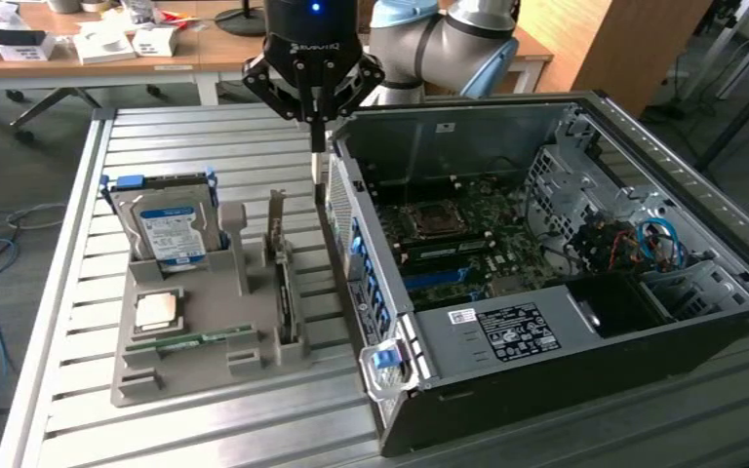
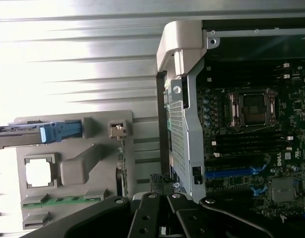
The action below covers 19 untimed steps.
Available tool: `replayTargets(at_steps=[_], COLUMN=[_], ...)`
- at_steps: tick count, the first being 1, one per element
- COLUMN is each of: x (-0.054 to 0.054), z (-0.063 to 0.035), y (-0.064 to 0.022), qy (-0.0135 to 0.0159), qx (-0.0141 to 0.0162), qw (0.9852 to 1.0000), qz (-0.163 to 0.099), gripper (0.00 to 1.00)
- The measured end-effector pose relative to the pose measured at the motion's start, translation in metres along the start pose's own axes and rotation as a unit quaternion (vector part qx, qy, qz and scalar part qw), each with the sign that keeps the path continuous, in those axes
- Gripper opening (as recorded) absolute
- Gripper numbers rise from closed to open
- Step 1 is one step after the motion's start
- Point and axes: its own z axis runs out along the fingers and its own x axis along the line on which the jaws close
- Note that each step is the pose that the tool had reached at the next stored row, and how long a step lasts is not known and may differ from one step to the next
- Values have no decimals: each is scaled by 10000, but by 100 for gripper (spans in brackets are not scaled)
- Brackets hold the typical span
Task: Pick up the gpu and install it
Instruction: 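Reach for the gpu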
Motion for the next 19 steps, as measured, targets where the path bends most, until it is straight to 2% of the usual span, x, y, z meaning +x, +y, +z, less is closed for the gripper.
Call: replayTargets(at_steps=[12,19], x=[274,382], z=[-3,-2], y=[-23,-33], qy=[-4,-7], qx=[4,6], qw=[10000,9999], qz=[87,130], gripper=[11,11])
